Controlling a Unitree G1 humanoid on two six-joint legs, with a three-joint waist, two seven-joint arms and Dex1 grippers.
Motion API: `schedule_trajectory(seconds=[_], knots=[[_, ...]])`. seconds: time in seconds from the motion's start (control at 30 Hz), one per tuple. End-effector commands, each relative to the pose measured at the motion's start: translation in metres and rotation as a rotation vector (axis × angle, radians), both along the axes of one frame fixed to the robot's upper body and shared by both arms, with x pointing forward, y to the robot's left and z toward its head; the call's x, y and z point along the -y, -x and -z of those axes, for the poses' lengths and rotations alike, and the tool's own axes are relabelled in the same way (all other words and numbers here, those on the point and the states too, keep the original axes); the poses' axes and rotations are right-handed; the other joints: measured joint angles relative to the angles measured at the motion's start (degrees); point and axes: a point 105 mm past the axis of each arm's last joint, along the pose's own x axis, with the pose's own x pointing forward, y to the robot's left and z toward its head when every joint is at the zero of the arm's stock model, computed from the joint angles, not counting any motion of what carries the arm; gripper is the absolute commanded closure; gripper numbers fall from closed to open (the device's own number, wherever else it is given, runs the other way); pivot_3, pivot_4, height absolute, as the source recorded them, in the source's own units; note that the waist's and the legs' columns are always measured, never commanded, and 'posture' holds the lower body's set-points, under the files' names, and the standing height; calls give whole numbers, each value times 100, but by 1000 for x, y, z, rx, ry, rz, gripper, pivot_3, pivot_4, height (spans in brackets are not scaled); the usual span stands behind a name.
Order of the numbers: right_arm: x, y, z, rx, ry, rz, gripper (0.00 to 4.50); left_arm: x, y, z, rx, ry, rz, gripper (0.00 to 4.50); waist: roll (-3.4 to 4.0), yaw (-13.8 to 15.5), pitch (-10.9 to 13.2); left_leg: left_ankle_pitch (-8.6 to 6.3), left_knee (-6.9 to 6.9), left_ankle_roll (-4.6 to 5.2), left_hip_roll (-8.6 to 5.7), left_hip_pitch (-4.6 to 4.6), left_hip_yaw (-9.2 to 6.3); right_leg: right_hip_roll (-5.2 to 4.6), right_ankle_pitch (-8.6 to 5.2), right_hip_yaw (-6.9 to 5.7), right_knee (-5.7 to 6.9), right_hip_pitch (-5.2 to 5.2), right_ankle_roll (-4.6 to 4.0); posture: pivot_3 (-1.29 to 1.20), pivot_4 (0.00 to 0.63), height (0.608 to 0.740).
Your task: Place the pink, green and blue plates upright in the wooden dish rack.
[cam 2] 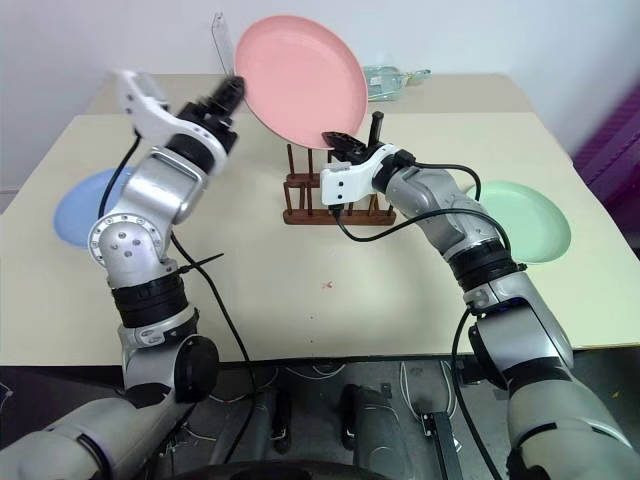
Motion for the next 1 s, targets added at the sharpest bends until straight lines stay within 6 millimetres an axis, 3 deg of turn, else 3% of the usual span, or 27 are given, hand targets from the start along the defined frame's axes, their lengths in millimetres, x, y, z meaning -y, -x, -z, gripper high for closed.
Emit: schedule_trajectory(seconds=[0.03, 0.1, 0.2, 0.27, 0.33, 0.47, 0.67, 1.0], knots=[[28, 5, -38, 60, -154, 46, 4500, -36, 5, -22, 108, 16, -141, 1369, -1, 1, 2, 0, 0, 0, 0, -1, 1, 1, 0, 0, 0, 0, 0, 0, 150, 730], [42, 12, -51, 13, -305, 37, 4500, -54, 6, -22, 132, -134, -227, 1369, -1, 0, 2, 0, 0, 0, 0, -2, 2, 0, 1, -1, -1, 0, 0, 0, 150, 730], [49, 28, -74, -201, -726, -98, 4500, -57, 7, -7, 164, -638, -257, 1369, 4, -49, 3, 0, -10, 0, 3, 2, 5, 5, 4, 0, 2, -3, -1, 0, 150, 730], [52, 43, -86, -461, -1098, -261, 4500, -40, 10, 23, 189, -861, -90, 1369, 8, -61, 4, 0, -15, -1, 7, 11, 4, 4, 8, -1, 14, -2, -7, 0, 150, 730], [51, 60, -89, -626, -1226, -371, 4500, -25, 19, 50, 210, -1001, 88, 1369, 24, -45, 6, 1, -18, -5, 19, 14, -10, -1, 10, -1, 26, -3, -16, 0, 150, 730], [57, 73, -75, -816, -1278, -373, 4500, 4, 55, 94, 271, -1121, 447, 1369, 24, -43, 9, -12, -16, -21, 23, 4, -10, -25, -4, -1, 5, -14, -45, 0, 150, 730], [63, 72, -64, -864, -1241, -293, 4500, 24, 86, 112, 303, -1050, 688, 1369, 49, -22, 22, -3, -5, -7, 19, -75, -11, -32, 4, -2, 8, -94, -50, 0, 150, 730], [72, 54, -36, -960, -1193, -158, 4500, 31, 94, 119, 299, -1031, 729, 1369, 50, -11, 22, 0, 7, 2, 12, -74, -9, -8, -5, -3, 11, -88, -26, 0, 150, 730]])
